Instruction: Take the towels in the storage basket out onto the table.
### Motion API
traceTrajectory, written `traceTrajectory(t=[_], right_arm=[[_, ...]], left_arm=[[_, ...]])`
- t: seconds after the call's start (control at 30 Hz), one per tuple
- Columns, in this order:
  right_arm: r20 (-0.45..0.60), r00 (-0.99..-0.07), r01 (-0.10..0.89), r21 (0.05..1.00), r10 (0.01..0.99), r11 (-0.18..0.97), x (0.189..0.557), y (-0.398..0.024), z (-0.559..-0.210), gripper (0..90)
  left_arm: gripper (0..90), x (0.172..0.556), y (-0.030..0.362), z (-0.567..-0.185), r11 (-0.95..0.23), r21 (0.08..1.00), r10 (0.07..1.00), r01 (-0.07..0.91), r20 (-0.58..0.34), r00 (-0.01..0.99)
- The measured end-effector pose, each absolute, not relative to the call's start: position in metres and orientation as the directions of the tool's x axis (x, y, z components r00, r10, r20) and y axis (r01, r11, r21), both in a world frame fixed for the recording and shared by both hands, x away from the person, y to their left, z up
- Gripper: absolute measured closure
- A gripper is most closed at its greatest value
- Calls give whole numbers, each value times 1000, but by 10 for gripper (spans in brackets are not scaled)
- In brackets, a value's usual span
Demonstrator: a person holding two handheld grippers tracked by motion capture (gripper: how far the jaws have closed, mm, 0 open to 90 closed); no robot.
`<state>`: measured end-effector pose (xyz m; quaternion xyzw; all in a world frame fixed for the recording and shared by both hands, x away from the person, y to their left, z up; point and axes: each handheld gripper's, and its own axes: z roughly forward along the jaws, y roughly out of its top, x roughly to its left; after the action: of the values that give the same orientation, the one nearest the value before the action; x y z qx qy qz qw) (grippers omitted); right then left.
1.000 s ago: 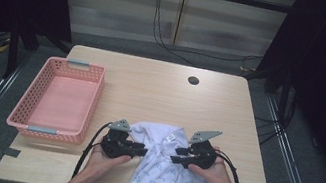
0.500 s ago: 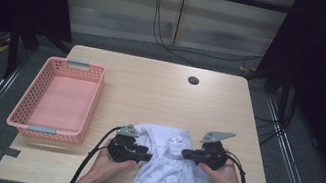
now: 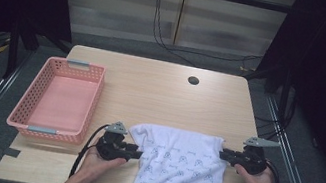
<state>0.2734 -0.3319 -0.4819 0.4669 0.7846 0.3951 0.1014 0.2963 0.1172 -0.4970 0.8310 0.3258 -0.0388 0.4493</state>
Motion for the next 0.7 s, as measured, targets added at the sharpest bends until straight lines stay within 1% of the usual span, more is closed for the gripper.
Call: traceTrajectory(t=[0.07, 0.13, 0.17, 0.23, 0.27, 0.33, 0.37, 0.4, 0.43, 0.47, 0.5, 0.57, 0.6, 0.63, 0.7], right_arm=[[213, -535, 640, 733, 818, 228, 274, -334, -479, 601], [191, -528, 627, 746, 828, 227, 277, -334, -477, 560], [195, -518, 626, 749, 833, 215, 279, -335, -477, 559], [204, -511, 624, 756, 835, 197, 285, -338, -477, 558], [201, -503, 627, 754, 841, 195, 288, -339, -477, 559], [215, -513, 625, 757, 831, 190, 294, -341, -478, 560], [203, -510, 625, 755, 836, 199, 298, -340, -479, 559], [200, -515, 628, 751, 834, 207, 301, -339, -480, 557], [204, -519, 630, 748, 830, 210, 304, -338, -482, 552], [196, -513, 637, 739, 835, 218, 307, -337, -485, 539], [181, -512, 640, 732, 840, 233, 311, -336, -488, 527], [193, -510, 658, 715, 838, 236, 315, -336, -495, 497], [182, -507, 664, 706, 843, 247, 317, -336, -498, 492], [185, -509, 667, 702, 841, 250, 318, -335, -499, 492], [190, -517, 669, 697, 835, 256, 318, -334, -503, 501]], left_arm=[[654, 302, 117, -495, -365, 730, 519, 578, -356, 777], [653, 308, 116, -492, -344, 743, 530, 574, -352, 772], [650, 311, 115, -492, -335, 743, 530, 579, -360, 768], [640, 318, 113, -493, -342, 738, 554, 582, -341, 759], [632, 321, 113, -493, -329, 737, 559, 591, -352, 751], [623, 326, 115, -492, -313, 746, 568, 588, -349, 745], [627, 327, 115, -492, -306, 746, 570, 592, -354, 741], [646, 329, 115, -493, -328, 742, 570, 584, -338, 749], [648, 331, 114, -494, -354, 735, 589, 578, -305, 748], [635, 333, 114, -495, -353, 733, 606, 581, -294, 739], [623, 335, 114, -496, -335, 734, 605, 591, -314, 732], [592, 338, 116, -496, -294, 748, 612, 595, -332, 718], [536, 338, 116, -496, -282, 750, 611, 598, -340, 715], [504, 339, 116, -497, -267, 755, 628, 598, -335, 703], [499, 340, 114, -499, -284, 752, 632, 595, -320, 706]])
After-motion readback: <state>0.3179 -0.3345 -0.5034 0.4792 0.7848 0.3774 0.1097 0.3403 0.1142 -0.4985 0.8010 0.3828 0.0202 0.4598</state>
